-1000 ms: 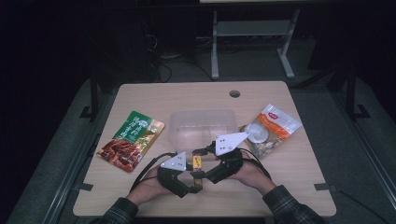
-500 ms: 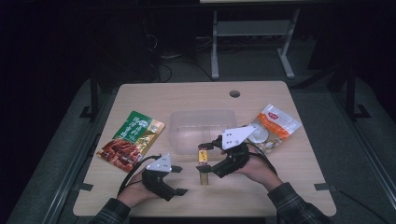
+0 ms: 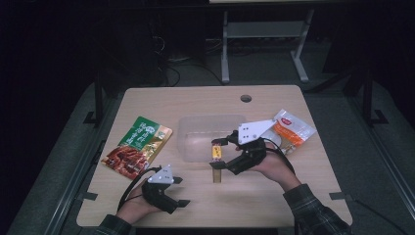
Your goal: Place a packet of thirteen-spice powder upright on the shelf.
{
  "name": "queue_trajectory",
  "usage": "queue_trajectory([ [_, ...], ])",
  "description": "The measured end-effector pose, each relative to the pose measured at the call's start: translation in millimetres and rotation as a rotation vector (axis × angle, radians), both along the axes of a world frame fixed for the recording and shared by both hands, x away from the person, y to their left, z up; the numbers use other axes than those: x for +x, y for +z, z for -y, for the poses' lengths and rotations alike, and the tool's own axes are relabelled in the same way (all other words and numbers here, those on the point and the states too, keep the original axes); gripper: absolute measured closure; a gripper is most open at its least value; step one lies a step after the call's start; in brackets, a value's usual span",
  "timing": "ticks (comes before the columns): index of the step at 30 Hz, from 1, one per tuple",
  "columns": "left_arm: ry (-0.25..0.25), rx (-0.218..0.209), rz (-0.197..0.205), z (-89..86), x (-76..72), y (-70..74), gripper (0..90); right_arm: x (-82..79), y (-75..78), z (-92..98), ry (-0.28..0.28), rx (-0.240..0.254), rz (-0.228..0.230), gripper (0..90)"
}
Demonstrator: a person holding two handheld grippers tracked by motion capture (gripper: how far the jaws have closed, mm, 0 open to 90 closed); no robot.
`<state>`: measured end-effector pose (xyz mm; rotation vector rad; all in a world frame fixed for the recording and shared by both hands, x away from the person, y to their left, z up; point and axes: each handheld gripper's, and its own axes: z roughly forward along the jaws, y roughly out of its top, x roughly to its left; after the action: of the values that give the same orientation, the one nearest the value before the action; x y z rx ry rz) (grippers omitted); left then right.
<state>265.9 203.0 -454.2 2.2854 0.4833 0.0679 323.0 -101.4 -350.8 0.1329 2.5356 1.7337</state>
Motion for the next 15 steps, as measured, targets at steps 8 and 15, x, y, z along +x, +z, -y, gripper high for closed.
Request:
queue_trajectory([
  [8,-0.007,0.0,-0.001,0.9,0.4,-0.4,17.5,12.5,9.1,3.0,-0.003,-0.007,0.018,30.4],
  [15,-0.014,0.005,0.0,1.1,1.0,-0.5,17.6,34.0,16.6,5.9,-0.01,-0.014,0.023,30.5],
])
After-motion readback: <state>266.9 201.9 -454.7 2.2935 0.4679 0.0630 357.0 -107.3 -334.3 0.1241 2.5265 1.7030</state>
